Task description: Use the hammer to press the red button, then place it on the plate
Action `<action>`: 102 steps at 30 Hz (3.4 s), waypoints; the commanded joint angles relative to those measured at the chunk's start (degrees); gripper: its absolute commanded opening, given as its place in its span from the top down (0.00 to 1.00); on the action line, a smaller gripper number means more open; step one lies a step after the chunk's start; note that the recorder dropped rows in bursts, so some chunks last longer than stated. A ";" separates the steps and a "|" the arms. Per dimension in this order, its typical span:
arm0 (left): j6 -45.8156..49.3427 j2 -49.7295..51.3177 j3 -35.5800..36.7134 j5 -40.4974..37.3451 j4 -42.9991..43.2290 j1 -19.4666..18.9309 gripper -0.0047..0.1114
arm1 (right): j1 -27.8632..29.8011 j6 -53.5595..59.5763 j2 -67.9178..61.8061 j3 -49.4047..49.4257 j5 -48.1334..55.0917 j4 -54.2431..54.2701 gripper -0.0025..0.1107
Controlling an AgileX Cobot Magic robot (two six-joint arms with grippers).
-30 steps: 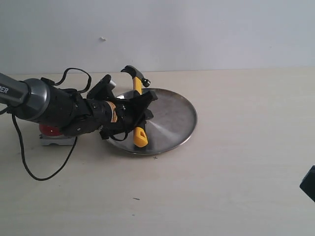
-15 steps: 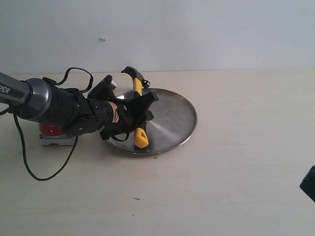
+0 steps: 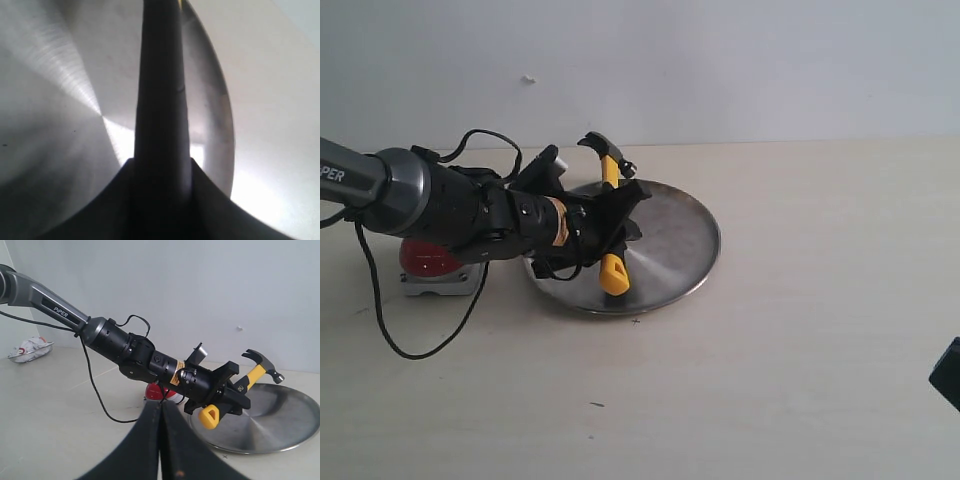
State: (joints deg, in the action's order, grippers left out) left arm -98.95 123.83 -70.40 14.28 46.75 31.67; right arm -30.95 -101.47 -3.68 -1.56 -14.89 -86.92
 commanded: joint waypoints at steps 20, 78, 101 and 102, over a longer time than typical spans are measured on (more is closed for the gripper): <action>-0.54 -1.17 -0.84 0.44 1.18 0.37 0.80 | 0.29 0.54 0.32 0.03 -0.20 -0.18 0.98; -21.44 -19.81 6.01 3.46 42.73 0.26 0.96 | 0.29 0.54 0.32 0.03 -0.20 -0.18 0.98; 4.62 -97.96 38.64 27.74 39.58 0.37 0.96 | 0.29 0.54 0.32 0.03 -0.20 -0.18 0.98; 4.62 -99.00 38.64 27.36 39.73 0.37 0.96 | 0.29 0.54 0.32 0.03 -0.20 -0.18 0.98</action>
State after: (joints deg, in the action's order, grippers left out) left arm -94.57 26.92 -31.81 41.48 86.09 31.67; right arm -30.95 -101.47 -3.68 -1.56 -15.04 -86.92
